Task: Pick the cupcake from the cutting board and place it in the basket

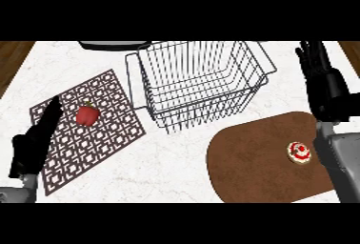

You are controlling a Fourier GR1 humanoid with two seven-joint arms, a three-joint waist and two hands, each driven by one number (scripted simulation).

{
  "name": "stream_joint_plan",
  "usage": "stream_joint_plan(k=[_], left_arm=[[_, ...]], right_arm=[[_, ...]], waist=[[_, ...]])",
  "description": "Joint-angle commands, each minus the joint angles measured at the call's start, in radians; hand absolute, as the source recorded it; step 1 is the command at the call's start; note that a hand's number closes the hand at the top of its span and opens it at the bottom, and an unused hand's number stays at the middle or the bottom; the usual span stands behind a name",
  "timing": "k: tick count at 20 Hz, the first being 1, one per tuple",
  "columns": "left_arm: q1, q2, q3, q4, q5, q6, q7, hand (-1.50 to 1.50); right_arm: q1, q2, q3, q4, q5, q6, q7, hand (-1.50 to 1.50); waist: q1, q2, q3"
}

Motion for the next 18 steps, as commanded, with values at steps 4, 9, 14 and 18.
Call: stream_joint_plan(k=[4, 9, 14, 18], left_arm=[[0.053, -0.096, -0.049, 0.066, 0.068, -0.039, 0.112, 0.00], [0.109, -0.123, -0.076, 0.110, 0.106, -0.075, 0.182, 0.00], [0.153, -0.116, -0.057, 0.054, 0.132, -0.065, 0.249, 0.00], [0.185, -0.144, -0.073, 0.062, 0.112, -0.058, 0.190, 0.00]], right_arm=[[-0.082, 0.043, 0.132, 0.017, -0.188, 0.369, 0.095, 1.50], [-0.009, 0.065, 0.364, -0.089, -0.274, 0.734, 0.070, 1.50], [0.130, -0.054, 0.453, -0.358, -0.071, 0.650, 0.110, -1.50], [-0.030, -0.221, 0.358, -0.397, 0.100, 0.626, 0.199, -1.50]], waist=[[0.034, -0.012, -0.004], [0.023, -0.019, -0.002], [-0.035, -0.040, -0.004], [-0.030, -0.042, -0.008]])
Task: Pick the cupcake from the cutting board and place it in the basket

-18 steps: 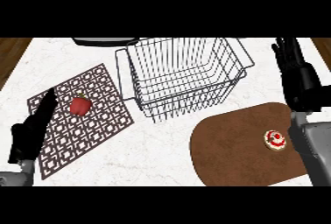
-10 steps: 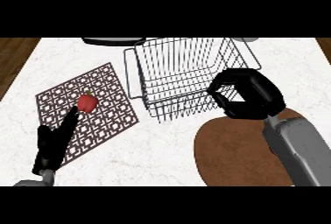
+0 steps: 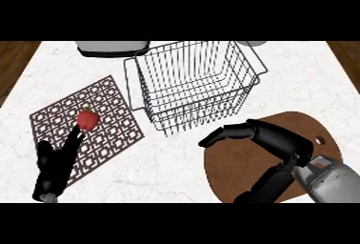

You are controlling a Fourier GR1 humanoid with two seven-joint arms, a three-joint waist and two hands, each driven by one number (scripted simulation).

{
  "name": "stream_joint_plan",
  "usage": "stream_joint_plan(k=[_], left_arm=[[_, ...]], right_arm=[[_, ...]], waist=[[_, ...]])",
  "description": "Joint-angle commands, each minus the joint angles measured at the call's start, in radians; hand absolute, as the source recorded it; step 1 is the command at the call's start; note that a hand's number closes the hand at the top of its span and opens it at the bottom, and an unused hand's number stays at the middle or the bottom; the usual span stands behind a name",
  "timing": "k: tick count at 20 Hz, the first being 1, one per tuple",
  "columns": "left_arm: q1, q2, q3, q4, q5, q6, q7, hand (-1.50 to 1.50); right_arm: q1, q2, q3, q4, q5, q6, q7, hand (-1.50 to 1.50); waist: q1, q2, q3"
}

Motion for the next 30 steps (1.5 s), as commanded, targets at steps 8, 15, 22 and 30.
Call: stream_joint_plan(k=[8, 15, 22, 30], left_arm=[[0.027, -0.038, -0.040, 0.028, -0.007, -0.006, 0.058, 0.00], [0.029, -0.024, -0.021, 0.023, 0.010, -0.037, 0.066, 0.00], [0.059, 0.030, 0.009, -0.034, 0.028, -0.083, 0.084, 0.00], [0.053, -0.041, -0.021, -0.022, -0.014, -0.032, 0.092, 0.00]], right_arm=[[-0.369, -0.394, -0.189, -0.026, 0.194, 0.214, 0.112, -1.50], [-0.528, -0.577, -0.200, 0.094, 0.086, 0.585, 0.095, -1.50], [-0.619, -0.635, -0.150, 0.161, 0.168, 0.776, 0.030, -1.50], [-0.577, -0.635, -0.126, 0.173, 0.259, 0.745, -0.093, -1.50]], waist=[[0.025, 0.019, -0.012], [0.031, 0.023, -0.013], [0.043, 0.023, -0.010], [0.031, 0.024, -0.008]])
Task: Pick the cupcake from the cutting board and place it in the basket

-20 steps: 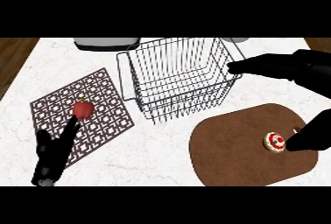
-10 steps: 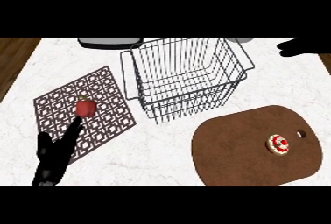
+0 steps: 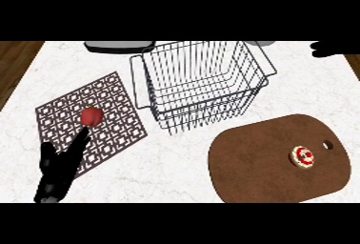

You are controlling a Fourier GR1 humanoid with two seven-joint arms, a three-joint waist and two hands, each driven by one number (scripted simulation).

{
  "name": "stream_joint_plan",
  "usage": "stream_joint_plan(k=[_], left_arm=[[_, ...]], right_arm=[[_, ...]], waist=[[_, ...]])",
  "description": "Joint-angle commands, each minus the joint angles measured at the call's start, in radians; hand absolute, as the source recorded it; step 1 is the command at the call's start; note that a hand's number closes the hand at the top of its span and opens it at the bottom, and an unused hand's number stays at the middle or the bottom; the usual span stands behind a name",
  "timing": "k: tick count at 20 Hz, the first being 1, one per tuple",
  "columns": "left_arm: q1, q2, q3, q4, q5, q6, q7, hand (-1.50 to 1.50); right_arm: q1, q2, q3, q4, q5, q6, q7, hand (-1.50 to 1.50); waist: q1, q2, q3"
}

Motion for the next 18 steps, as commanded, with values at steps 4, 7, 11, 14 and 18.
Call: stream_joint_plan(k=[4, 7, 11, 14, 18], left_arm=[[0.094, -0.001, 0.011, 0.027, 0.003, -0.020, -0.019, 0.00], [0.022, 0.000, 0.026, 0.029, 0.009, -0.015, 0.052, 0.00], [0.061, -0.002, 0.028, 0.019, -0.010, -0.014, 0.020, 0.00], [0.014, -0.046, 0.013, 0.101, -0.034, -0.005, 0.003, 0.00], [0.045, -0.026, 0.025, 0.046, -0.009, -0.041, 0.030, 0.00]], right_arm=[[0.116, 0.027, -0.005, -0.026, 0.072, 0.032, -0.126, -1.50], [0.190, 0.049, 0.015, -0.059, 0.132, -0.020, -0.141, -1.50], [0.254, 0.114, 0.037, -0.053, 0.184, -0.088, -0.156, -1.50], [0.277, 0.116, 0.044, -0.049, 0.265, -0.114, -0.220, -1.50], [0.305, 0.196, 0.120, -0.081, 0.381, -0.178, -0.166, -1.50]], waist=[[-0.012, 0.003, -0.009], [-0.021, 0.004, -0.008], [-0.015, 0.003, -0.008], [-0.019, 0.006, -0.009], [-0.012, 0.004, -0.009]])
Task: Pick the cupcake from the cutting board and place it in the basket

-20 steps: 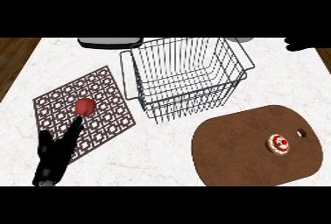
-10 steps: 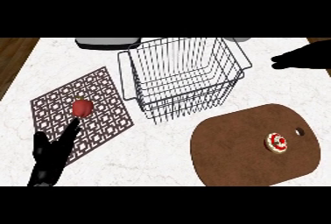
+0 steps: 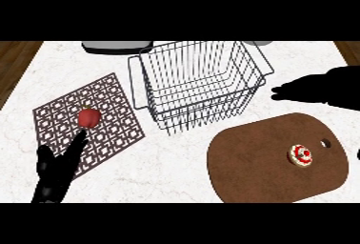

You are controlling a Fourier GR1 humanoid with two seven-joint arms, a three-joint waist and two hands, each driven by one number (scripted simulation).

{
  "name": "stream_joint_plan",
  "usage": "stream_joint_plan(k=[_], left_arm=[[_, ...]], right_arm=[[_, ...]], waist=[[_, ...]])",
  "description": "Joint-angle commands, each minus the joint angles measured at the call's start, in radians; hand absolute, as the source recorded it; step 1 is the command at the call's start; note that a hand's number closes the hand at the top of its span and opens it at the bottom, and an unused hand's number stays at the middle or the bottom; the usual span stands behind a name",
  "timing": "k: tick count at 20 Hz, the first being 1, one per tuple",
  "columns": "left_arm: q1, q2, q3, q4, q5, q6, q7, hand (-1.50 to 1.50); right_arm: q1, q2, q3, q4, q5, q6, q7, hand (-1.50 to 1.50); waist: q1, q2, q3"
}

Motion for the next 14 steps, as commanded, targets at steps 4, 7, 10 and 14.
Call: stream_joint_plan(k=[4, 7, 10, 14], left_arm=[[0.020, -0.021, -0.005, 0.086, -0.033, 0.000, 0.002, 0.00], [0.016, -0.035, 0.003, 0.053, -0.019, -0.001, 0.029, 0.00], [0.030, -0.012, 0.031, 0.074, -0.006, -0.041, -0.009, 0.00], [0.023, -0.039, 0.017, 0.056, -0.039, -0.013, 0.013, 0.00]], right_arm=[[0.103, -0.022, 0.038, 0.039, 0.178, -0.070, -0.192, -1.50], [0.157, 0.025, 0.057, 0.013, 0.228, -0.125, -0.169, -1.50], [0.149, 0.065, 0.084, 0.075, 0.279, -0.152, -0.192, -1.50], [0.199, 0.021, 0.037, 0.033, 0.290, -0.163, -0.260, -1.50]], waist=[[-0.005, 0.007, -0.011], [-0.008, 0.005, -0.011], [0.001, 0.007, -0.011], [-0.010, 0.004, -0.011]])
